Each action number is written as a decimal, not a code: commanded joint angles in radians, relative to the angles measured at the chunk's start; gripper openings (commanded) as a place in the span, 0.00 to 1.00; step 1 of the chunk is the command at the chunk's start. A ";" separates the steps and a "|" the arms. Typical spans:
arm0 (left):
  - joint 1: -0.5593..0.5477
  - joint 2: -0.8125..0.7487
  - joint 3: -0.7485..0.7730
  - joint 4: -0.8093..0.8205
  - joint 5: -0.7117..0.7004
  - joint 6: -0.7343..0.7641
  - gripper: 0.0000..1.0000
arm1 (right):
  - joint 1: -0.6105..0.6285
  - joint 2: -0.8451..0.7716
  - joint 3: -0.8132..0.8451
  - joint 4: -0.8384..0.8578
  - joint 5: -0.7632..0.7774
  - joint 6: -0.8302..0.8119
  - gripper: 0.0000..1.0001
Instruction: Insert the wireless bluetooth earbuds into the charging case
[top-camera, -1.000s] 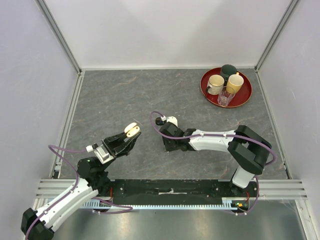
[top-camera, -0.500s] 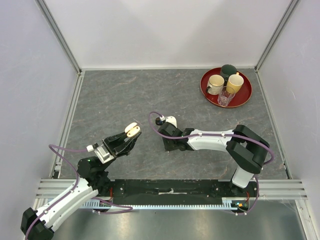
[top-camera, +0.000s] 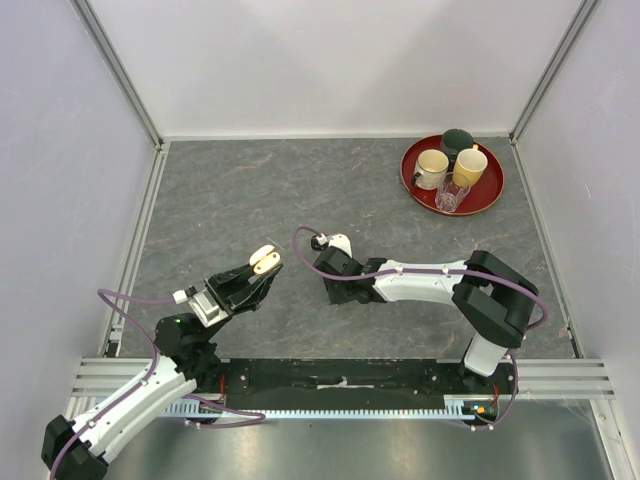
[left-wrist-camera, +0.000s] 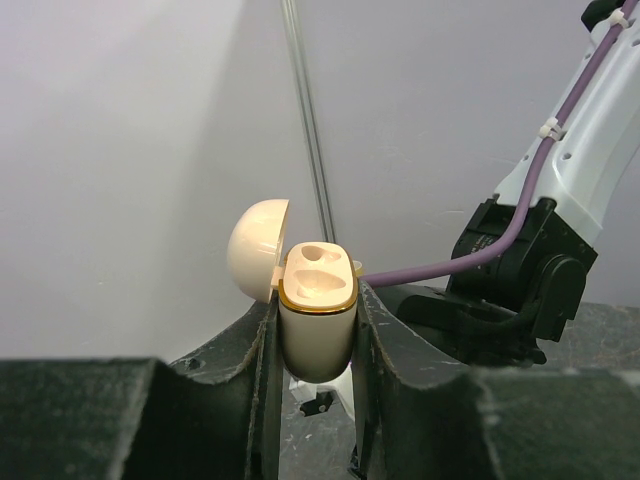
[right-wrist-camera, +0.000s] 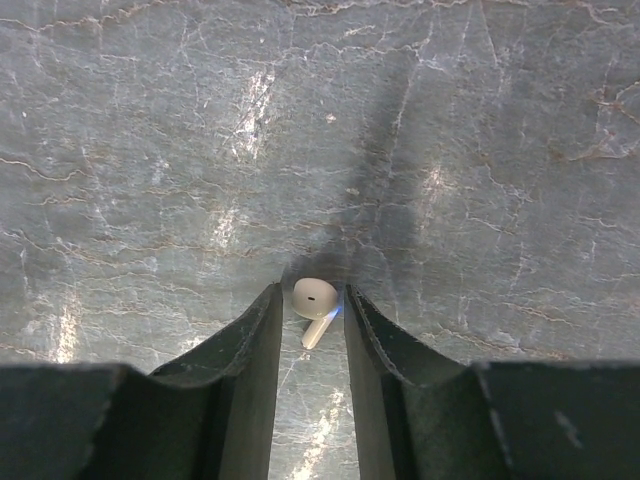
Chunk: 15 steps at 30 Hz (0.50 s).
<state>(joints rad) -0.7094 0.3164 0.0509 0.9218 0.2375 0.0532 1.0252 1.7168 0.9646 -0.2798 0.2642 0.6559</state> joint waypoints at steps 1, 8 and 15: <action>-0.002 0.000 -0.046 0.042 -0.012 0.007 0.02 | 0.007 0.024 0.042 -0.019 0.020 -0.013 0.37; -0.004 -0.003 -0.048 0.043 -0.015 0.010 0.02 | 0.009 0.033 0.049 -0.033 0.035 -0.009 0.34; -0.004 0.000 -0.048 0.042 -0.020 0.008 0.02 | 0.009 0.030 0.048 -0.038 0.043 -0.004 0.32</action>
<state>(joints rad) -0.7094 0.3161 0.0509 0.9218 0.2371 0.0532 1.0283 1.7363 0.9871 -0.2974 0.2775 0.6529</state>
